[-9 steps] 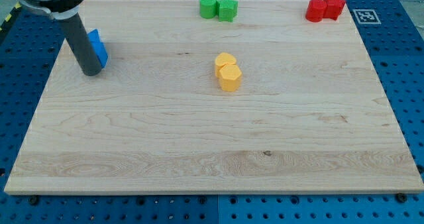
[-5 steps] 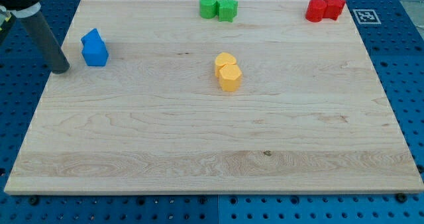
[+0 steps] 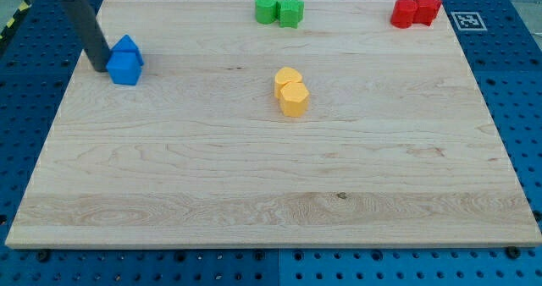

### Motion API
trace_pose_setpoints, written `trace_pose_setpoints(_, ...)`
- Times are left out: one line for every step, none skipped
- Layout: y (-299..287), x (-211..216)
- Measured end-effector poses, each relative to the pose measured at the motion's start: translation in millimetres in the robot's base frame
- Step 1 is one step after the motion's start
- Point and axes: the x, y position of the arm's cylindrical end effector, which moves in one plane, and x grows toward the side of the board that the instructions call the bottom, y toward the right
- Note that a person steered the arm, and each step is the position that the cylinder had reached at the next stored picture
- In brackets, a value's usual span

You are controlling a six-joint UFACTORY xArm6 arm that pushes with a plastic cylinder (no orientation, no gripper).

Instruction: Slide the blue triangle towards green circle

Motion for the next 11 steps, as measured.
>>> trace_pose_setpoints(24,0)
trace_pose_setpoints(25,0)
trace_pose_setpoints(25,1)
trace_pose_setpoints(25,-2)
trace_pose_setpoints(18,-4)
trace_pose_setpoints(16,-4)
trace_pose_setpoints(16,-6)
trace_pose_setpoints(19,-11)
trace_pose_setpoints(33,-11)
trace_pose_setpoints(53,-14)
trace_pose_setpoints(57,-20)
